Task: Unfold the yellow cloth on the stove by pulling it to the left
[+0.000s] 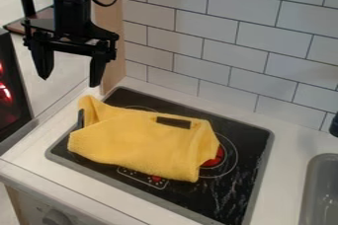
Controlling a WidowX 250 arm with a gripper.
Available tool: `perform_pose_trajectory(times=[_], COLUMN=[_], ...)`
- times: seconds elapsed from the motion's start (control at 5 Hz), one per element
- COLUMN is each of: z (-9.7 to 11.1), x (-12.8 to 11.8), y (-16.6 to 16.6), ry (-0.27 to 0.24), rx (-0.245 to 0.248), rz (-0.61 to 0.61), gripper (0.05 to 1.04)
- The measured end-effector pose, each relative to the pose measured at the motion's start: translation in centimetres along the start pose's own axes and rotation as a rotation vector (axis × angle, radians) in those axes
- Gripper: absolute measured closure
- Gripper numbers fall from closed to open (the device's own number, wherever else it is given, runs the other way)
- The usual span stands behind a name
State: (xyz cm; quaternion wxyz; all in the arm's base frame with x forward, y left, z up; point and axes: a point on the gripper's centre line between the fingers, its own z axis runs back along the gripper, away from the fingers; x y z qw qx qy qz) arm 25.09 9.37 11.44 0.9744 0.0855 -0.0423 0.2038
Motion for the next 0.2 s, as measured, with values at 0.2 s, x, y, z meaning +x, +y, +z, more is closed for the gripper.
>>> perform_pose_trajectory(times=[0.2], z=[0.0], x=[0.0], y=[0.0], ry=[0.0], rx=[0.0], rz=[0.0], gripper=[0.084])
